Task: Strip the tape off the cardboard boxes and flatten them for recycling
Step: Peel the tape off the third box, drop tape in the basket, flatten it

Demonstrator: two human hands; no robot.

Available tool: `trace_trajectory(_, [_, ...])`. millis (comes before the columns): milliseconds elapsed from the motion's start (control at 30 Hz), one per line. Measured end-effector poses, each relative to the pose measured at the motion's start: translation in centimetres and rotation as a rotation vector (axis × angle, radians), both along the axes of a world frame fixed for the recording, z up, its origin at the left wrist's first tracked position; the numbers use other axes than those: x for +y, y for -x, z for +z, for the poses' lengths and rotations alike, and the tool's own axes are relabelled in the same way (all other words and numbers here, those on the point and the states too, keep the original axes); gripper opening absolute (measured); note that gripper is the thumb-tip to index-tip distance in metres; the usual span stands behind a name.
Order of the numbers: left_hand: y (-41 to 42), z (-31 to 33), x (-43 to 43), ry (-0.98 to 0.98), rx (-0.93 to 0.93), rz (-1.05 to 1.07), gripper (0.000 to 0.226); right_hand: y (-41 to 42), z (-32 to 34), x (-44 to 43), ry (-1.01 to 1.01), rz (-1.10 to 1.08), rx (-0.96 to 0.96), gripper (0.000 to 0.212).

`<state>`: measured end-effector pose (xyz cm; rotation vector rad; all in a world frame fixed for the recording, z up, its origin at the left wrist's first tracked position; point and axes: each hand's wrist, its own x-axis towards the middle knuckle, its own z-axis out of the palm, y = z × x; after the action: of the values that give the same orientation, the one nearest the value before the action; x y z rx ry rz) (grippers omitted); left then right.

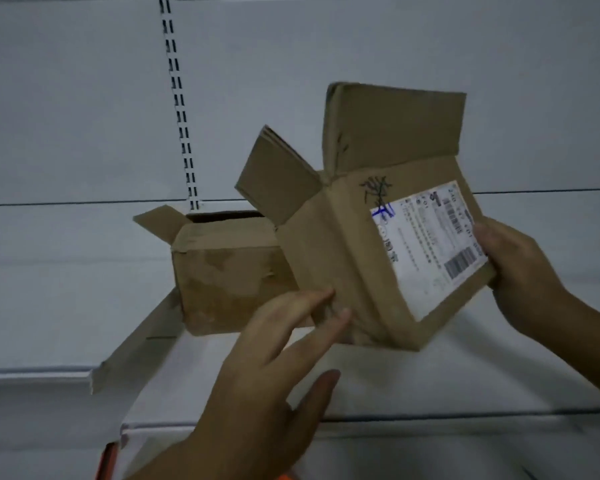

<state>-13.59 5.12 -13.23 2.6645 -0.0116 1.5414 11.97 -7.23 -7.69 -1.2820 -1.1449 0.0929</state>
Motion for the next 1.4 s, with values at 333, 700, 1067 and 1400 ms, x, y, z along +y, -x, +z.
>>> trace_trajectory(333, [-12.3,1.0,-4.2,-0.070,0.034,-0.097,0.057,-12.4,4.4,-3.1,0.316,-0.395,0.025,0.054])
trace_trajectory(700, [-15.7,-2.5,-1.5,0.756,-0.050,-0.022,0.064,-13.6,3.2,1.5,0.667,-0.278,-0.204,0.048])
trace_trajectory(1067, [-15.8,-4.1,1.6,1.027,-0.118,-0.013,0.068,-13.8,-3.5,4.9,0.547,-0.105,-0.031,0.021])
trace_trajectory(1400, [-16.3,-4.6,1.4,0.887,0.084,-0.013,0.082,-13.7,-5.8,4.6,0.334,-0.295,-0.102,0.054])
